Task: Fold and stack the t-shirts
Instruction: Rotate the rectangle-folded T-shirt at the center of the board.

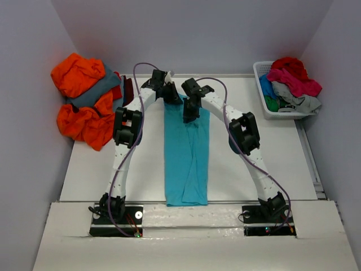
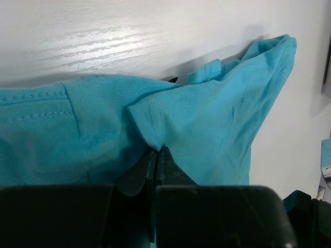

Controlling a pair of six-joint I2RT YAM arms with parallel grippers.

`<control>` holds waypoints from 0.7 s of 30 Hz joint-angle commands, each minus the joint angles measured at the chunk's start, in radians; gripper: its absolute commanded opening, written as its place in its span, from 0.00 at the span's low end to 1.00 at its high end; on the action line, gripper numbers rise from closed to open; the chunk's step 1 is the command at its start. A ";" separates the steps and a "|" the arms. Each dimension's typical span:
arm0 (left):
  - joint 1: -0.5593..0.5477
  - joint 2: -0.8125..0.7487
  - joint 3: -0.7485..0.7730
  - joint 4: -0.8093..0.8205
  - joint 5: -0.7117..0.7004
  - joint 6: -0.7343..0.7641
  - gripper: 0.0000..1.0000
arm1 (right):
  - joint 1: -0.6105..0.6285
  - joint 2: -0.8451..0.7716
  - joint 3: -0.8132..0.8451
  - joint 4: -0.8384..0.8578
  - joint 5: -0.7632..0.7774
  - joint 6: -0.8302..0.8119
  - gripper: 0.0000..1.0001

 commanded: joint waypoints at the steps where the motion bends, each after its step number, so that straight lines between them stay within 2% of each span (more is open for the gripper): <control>1: -0.014 -0.068 0.038 0.031 0.013 0.037 0.06 | 0.002 -0.079 -0.029 0.009 0.005 0.008 0.21; 10: -0.024 -0.088 0.030 0.028 0.003 0.069 0.06 | 0.002 -0.095 -0.035 0.017 0.005 0.018 0.07; 21: -0.024 -0.143 -0.014 0.047 -0.060 0.083 0.06 | 0.012 -0.111 0.006 0.002 0.014 0.011 0.07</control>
